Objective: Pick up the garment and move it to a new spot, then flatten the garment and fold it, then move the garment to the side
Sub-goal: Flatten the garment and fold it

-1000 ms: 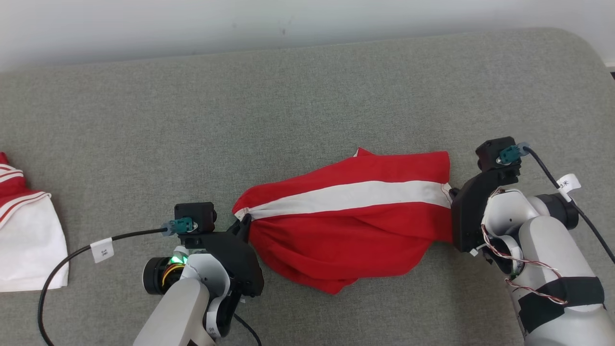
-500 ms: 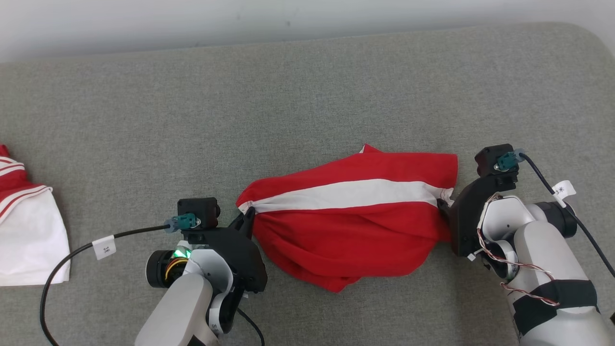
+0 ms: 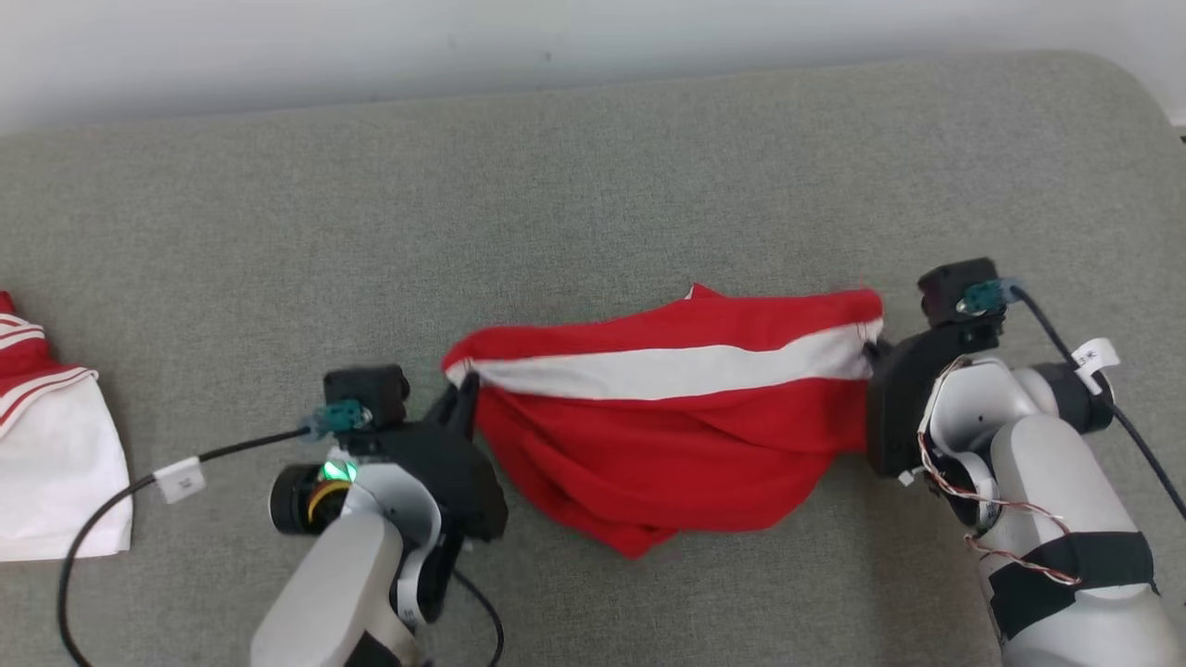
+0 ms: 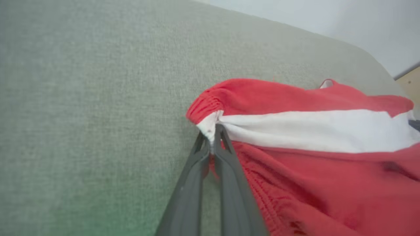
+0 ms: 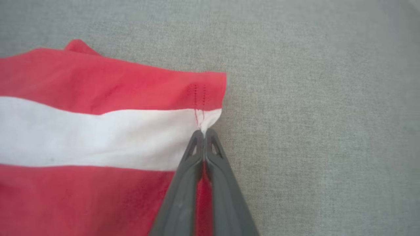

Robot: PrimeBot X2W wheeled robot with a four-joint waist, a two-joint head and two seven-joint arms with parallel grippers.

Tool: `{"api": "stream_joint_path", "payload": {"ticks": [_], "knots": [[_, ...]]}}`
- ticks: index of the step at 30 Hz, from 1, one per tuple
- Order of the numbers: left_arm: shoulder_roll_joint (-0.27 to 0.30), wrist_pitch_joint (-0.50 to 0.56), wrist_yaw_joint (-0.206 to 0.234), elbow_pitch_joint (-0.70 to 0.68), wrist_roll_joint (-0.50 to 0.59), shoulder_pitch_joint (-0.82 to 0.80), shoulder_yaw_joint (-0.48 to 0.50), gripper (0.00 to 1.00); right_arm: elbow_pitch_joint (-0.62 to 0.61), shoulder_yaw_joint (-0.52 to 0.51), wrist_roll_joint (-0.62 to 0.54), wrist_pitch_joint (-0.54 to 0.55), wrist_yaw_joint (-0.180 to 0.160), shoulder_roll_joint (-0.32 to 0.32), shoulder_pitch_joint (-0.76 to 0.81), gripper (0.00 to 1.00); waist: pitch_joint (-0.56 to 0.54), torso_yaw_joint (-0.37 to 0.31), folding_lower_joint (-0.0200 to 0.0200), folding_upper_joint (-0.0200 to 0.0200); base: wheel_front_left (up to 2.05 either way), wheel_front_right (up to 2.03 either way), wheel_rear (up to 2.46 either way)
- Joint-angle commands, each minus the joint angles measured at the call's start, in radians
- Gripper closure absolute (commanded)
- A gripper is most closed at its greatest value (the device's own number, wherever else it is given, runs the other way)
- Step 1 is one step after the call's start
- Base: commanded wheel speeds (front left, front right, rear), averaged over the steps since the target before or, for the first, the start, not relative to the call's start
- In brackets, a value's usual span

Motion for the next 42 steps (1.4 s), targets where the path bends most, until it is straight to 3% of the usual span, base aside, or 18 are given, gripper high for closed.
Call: {"api": "stream_joint_path", "payload": {"ticks": [1,10,19,25,34,42], "knots": [[0.003,-0.036,-0.007,-0.019,-0.013,-0.027,0.012,1.0,-0.017,-0.008,0.012,-0.037,-0.002,0.006,-0.014,1.0,-0.015,0.0,-0.0001,-0.0001,0.0,0.0,0.0],[0.011,-0.091,-0.04,-0.11,-0.057,-0.092,0.059,1.0,-0.112,-0.044,0.095,-0.23,-0.002,0.003,-0.061,1.0,-0.077,-0.011,-0.0001,-0.0001,0.0,0.0,0.0],[0.045,-0.018,-0.078,-0.263,-0.145,-0.148,0.097,1.0,-0.234,-0.055,0.137,-0.422,-0.002,-0.017,-0.116,1.0,-0.15,-0.036,-0.0001,-0.0001,0.0,0.0,0.0],[0.061,0.143,-0.104,-0.41,-0.318,-0.168,0.129,1.0,-0.304,-0.063,0.131,-0.504,-0.002,-0.042,-0.138,1.0,-0.205,-0.049,-0.0001,-0.0001,0.0,0.0,0.0],[0.079,0.287,-0.047,-0.563,-0.458,-0.17,0.185,1.0,-0.377,-0.08,0.116,-0.503,-0.002,-0.069,-0.154,1.0,-0.229,-0.059,-0.0001,-0.0001,0.0,0.0,0.0],[0.082,0.308,-0.008,-0.542,-0.453,-0.217,0.191,1.0,-0.321,-0.03,0.137,-0.465,-0.002,-0.08,-0.218,1.0,-0.179,-0.071,-0.0001,-0.0001,0.0,0.0,0.0]]}}
